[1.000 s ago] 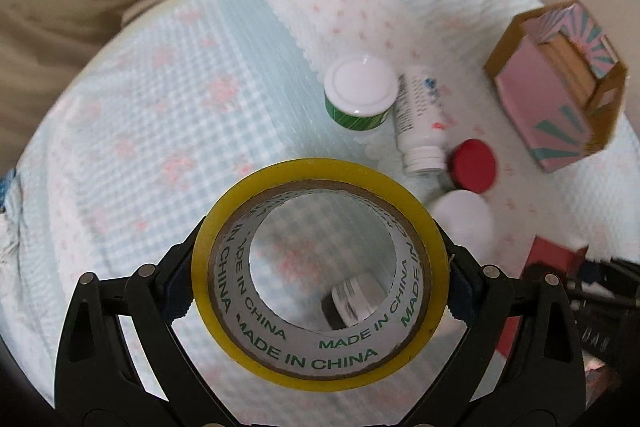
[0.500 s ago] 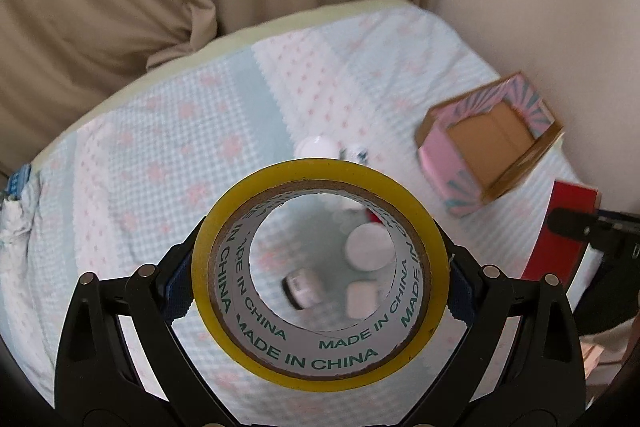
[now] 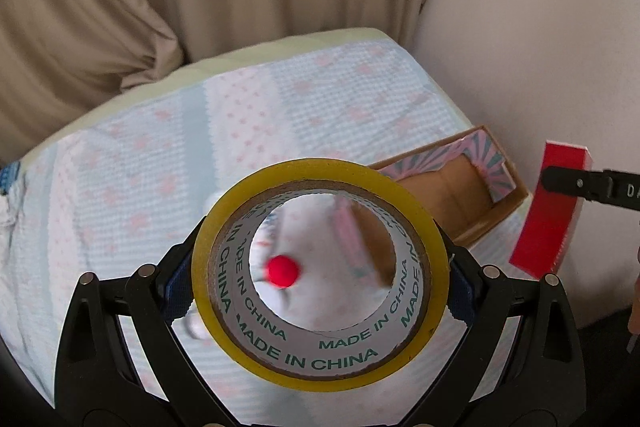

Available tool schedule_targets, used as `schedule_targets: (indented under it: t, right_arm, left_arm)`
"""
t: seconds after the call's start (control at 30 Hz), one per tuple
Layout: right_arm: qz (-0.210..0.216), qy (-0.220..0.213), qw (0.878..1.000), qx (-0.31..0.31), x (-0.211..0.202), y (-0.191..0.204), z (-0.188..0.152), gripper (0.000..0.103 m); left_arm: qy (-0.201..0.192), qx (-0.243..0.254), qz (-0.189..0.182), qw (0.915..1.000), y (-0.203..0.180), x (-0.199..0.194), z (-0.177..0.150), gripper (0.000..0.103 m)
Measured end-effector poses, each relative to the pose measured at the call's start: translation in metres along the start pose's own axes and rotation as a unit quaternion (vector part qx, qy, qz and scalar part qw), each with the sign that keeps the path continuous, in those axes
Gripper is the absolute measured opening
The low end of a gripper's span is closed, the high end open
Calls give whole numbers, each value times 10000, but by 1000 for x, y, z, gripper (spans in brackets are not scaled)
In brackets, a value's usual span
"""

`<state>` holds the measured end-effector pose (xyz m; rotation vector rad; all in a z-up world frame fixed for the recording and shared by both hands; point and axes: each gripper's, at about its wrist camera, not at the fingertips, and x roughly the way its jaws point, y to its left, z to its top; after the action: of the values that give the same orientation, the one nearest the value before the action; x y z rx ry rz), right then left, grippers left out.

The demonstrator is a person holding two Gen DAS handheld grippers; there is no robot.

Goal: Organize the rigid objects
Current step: 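Carry the tape roll and red box together toward the cardboard box, then release the tape roll with the left tool while the right tool releases the red box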

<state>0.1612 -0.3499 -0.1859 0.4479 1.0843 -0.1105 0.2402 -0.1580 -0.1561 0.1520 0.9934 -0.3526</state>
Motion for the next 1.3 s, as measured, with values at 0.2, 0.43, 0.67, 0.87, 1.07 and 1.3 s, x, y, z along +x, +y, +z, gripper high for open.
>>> schedule_targets:
  t: [0.2,0.43,0.67,0.87,1.07,1.3]
  right_arm:
    - [-54,239,9995,-194,38,-55,56,38]
    - [-174,850,9961,-188,119,-107,95,38]
    - [-242,1578,9868,-278,206,-137,101,38]
    - [-355,1882,9792,-675,241,-139,87,38]
    - [-314,1989,9760,-824,251,-136,88,39]
    - [613,2061,9753,-507,239,-137,86,103]
  left_arm:
    - [331,27,-2,9994,-69,65,25,97]
    - [949,168,31,9953,-124,167,36,96]
    - [1596,478,205,9858,-148,255,21,96]
    - [1965,686,287,9777,-159,288,-4,96]
    - [1884,675,287,9794,-162,284,2,99]
    - [1794,672,396,9807,-148,256,-4,103]
